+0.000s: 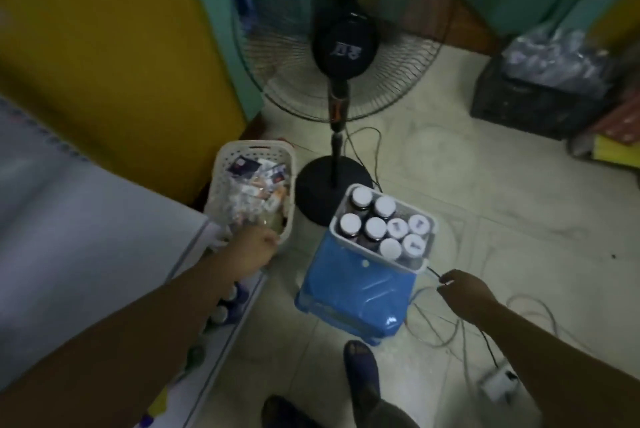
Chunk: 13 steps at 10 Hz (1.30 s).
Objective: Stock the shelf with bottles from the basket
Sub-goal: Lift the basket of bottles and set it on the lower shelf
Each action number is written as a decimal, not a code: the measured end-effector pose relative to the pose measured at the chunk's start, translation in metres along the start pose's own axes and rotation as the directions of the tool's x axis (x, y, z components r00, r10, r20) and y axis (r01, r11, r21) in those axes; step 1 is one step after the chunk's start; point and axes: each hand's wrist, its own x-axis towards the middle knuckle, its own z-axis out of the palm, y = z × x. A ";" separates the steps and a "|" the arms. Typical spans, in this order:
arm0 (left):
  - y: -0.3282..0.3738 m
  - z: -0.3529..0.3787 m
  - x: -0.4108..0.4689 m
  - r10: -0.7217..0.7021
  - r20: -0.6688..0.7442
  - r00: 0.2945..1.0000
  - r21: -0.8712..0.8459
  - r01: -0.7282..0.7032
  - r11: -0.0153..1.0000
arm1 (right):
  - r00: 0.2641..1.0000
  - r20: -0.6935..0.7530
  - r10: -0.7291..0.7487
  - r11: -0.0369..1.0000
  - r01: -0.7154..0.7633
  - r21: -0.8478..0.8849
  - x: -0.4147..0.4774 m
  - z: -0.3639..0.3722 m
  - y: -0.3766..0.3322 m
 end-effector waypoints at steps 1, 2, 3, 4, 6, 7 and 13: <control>0.030 0.037 0.058 -0.134 0.067 0.989 -0.152 0.142 0.978 | 1.000 -0.005 0.013 1.000 -0.013 0.029 0.029 0.001 0.022; 0.045 0.072 0.111 -0.043 0.081 0.996 -0.023 0.045 0.999 | 0.998 0.048 0.027 0.995 -0.031 0.090 0.070 0.008 0.033; 0.051 0.101 0.154 0.000 0.106 0.994 0.062 -0.007 0.998 | 0.986 0.140 0.094 0.965 -0.125 0.231 0.109 0.022 0.033; 0.059 0.128 0.182 0.013 0.062 0.998 0.003 -0.014 1.000 | 0.975 0.195 0.110 0.922 -0.173 0.345 0.134 0.044 0.032; 0.048 0.153 0.212 -0.066 0.029 0.997 -0.061 0.068 0.996 | 0.973 0.180 0.147 0.857 -0.216 0.467 0.164 0.075 0.031; 0.040 0.150 0.210 -0.102 0.102 0.989 -0.128 0.115 0.985 | 0.970 0.196 0.142 0.868 -0.218 0.447 0.172 0.069 0.036; -0.004 0.001 -0.070 -0.338 -0.144 0.930 -0.558 0.205 0.804 | 0.770 0.352 -0.532 0.825 0.565 0.013 0.042 -0.104 -0.171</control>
